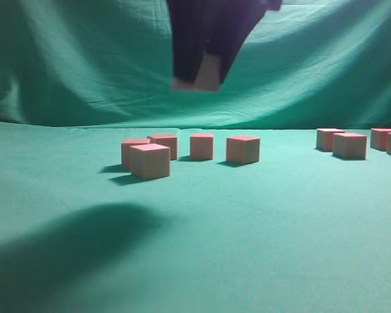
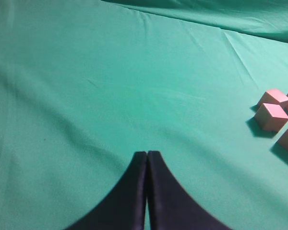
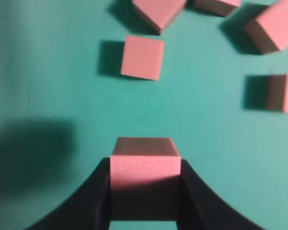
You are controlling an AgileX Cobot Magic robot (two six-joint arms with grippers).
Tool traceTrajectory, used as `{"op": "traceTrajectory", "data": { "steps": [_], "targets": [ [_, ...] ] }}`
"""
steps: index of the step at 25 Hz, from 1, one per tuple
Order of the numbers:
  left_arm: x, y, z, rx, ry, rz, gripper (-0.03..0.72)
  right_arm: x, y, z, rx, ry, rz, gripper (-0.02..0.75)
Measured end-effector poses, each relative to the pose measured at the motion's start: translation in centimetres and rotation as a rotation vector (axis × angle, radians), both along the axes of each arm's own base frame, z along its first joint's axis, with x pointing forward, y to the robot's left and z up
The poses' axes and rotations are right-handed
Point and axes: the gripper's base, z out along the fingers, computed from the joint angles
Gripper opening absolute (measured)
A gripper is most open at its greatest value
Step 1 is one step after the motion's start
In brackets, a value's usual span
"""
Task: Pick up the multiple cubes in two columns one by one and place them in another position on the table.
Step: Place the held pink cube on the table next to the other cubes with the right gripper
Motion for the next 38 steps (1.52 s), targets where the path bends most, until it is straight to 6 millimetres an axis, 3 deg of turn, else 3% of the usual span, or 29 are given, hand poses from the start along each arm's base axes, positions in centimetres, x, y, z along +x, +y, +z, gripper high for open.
{"op": "traceTrajectory", "data": {
  "steps": [6, 14, 28, 38],
  "targets": [
    [0.0, 0.0, 0.0, 0.0, 0.0, 0.0, 0.0, 1.8, 2.0, -2.6, -0.066, 0.036, 0.1, 0.265],
    [0.0, 0.0, 0.0, 0.0, 0.0, 0.0, 0.0, 2.7, 2.5, -5.4, -0.142, 0.062, 0.168, 0.265],
    [0.0, 0.0, 0.0, 0.0, 0.0, 0.0, 0.0, 3.4, 3.1, -7.7, -0.142, 0.056, 0.172, 0.265],
    [0.0, 0.0, 0.0, 0.0, 0.0, 0.0, 0.0, 3.5, 3.2, -7.7, -0.14, 0.053, 0.174, 0.265]
  ]
}}
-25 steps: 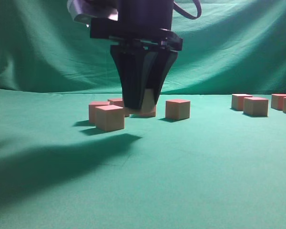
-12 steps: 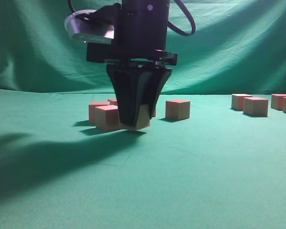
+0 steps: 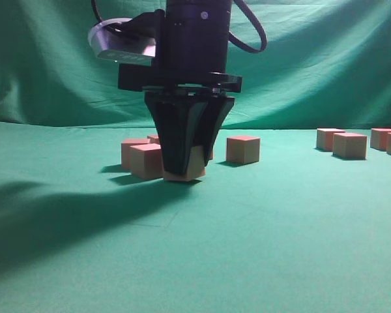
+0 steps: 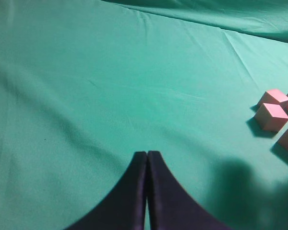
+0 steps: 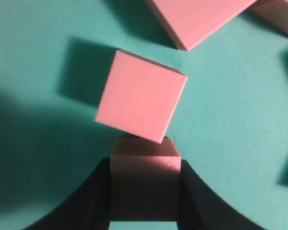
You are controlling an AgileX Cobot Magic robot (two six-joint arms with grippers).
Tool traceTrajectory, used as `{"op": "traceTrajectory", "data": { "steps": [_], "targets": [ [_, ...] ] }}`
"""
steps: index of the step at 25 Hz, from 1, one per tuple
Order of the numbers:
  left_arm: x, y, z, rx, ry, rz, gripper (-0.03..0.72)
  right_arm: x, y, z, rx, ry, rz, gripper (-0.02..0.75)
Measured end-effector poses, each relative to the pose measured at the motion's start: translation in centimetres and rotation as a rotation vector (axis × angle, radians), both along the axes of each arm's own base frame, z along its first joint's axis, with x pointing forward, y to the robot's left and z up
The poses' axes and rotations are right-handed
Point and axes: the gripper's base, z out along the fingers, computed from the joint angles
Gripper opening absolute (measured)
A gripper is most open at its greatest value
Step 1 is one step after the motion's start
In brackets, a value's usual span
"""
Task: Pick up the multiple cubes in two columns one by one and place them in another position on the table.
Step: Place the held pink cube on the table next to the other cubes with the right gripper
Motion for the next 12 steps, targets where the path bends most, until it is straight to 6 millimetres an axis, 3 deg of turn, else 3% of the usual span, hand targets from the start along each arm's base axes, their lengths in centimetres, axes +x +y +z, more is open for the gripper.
{"op": "traceTrajectory", "data": {
  "steps": [11, 12],
  "targets": [
    [0.0, 0.0, 0.0, 0.0, 0.0, 0.0, 0.0, 0.0, 0.0, 0.0, 0.0, 0.0, 0.0, 0.265],
    [0.0, 0.0, 0.0, 0.0, 0.0, 0.0, 0.0, 0.0, 0.0, 0.0, 0.0, 0.0, 0.0, 0.307]
  ]
}}
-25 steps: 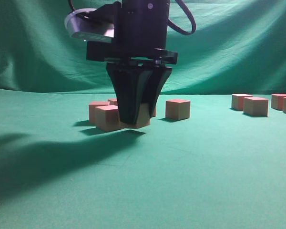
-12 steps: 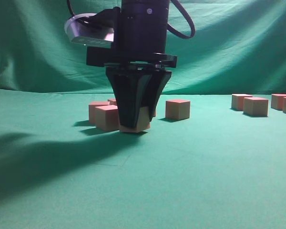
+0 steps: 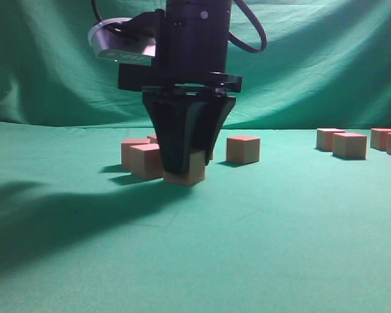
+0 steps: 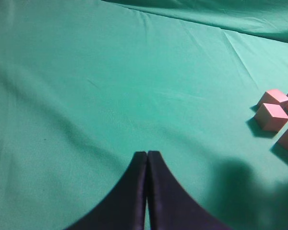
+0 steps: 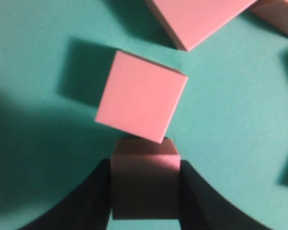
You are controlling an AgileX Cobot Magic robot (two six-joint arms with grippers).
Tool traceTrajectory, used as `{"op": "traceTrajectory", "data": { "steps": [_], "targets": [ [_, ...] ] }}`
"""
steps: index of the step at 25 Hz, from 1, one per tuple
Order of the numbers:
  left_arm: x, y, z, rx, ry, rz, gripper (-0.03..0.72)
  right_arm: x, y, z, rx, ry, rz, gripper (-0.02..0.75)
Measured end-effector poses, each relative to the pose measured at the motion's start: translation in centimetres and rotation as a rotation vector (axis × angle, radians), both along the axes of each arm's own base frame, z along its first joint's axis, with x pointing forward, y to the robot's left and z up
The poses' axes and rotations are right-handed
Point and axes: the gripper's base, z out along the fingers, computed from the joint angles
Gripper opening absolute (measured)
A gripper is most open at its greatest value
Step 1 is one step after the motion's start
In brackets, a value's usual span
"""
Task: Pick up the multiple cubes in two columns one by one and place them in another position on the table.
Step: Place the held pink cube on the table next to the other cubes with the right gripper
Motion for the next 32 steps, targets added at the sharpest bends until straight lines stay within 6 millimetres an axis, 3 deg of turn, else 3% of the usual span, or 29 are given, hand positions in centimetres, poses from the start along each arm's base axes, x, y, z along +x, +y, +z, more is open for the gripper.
{"op": "traceTrajectory", "data": {
  "steps": [9, 15, 22, 24, 28, 32],
  "targets": [
    [0.0, 0.0, 0.0, 0.0, 0.0, 0.0, 0.0, -0.1, -0.1, 0.0, -0.009, 0.01, 0.0, 0.633],
    [0.0, 0.0, 0.0, 0.0, 0.0, 0.0, 0.0, 0.0, 0.0, 1.5, -0.034, 0.039, -0.001, 0.669],
    [0.0, 0.0, 0.0, 0.0, 0.0, 0.0, 0.0, 1.4, 1.1, 7.3, 0.063, -0.083, -0.038, 0.669],
    [0.0, 0.0, 0.0, 0.0, 0.0, 0.0, 0.0, 1.3, 0.5, 9.6, 0.071, -0.147, -0.057, 0.611],
    [0.0, 0.0, 0.0, 0.0, 0.0, 0.0, 0.0, 0.9, -2.2, 14.7, 0.068, -0.312, -0.182, 0.617],
    [0.0, 0.0, 0.0, 0.0, 0.0, 0.0, 0.0, 1.1, -7.0, 19.6, 0.139, -0.406, -0.354, 0.617]
  ]
}}
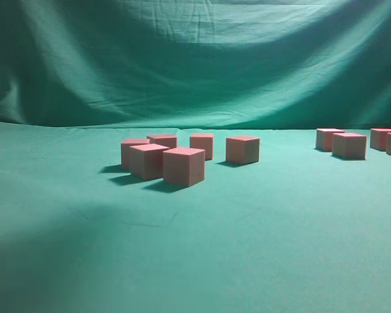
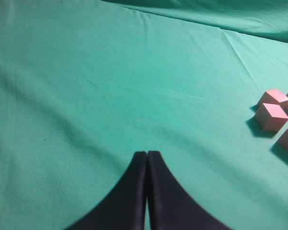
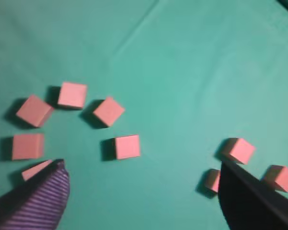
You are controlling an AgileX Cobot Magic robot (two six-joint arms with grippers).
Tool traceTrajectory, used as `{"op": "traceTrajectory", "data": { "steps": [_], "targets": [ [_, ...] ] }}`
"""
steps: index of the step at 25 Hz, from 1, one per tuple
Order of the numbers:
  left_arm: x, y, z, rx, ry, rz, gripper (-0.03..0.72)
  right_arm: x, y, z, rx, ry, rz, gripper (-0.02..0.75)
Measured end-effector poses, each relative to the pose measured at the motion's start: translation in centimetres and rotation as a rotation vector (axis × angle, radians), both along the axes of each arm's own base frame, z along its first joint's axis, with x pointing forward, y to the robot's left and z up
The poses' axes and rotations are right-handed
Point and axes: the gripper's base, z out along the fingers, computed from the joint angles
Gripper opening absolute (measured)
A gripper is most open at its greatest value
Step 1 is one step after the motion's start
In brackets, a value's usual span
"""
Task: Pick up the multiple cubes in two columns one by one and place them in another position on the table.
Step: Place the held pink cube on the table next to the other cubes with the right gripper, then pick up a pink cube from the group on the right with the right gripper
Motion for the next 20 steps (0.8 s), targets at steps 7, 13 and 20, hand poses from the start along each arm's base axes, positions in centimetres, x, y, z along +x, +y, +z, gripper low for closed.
{"op": "traceTrajectory", "data": {
  "steps": [7, 13, 20],
  "targets": [
    [0.0, 0.0, 0.0, 0.0, 0.0, 0.0, 0.0, 1.6, -9.5, -0.8, 0.042, 0.082, -0.29, 0.617],
    [0.0, 0.0, 0.0, 0.0, 0.0, 0.0, 0.0, 1.5, -14.2, -8.2, 0.003, 0.313, -0.456, 0.617],
    [0.0, 0.0, 0.0, 0.0, 0.0, 0.0, 0.0, 3.9, -14.0, -13.6, 0.065, 0.311, -0.488, 0.617]
  ]
}}
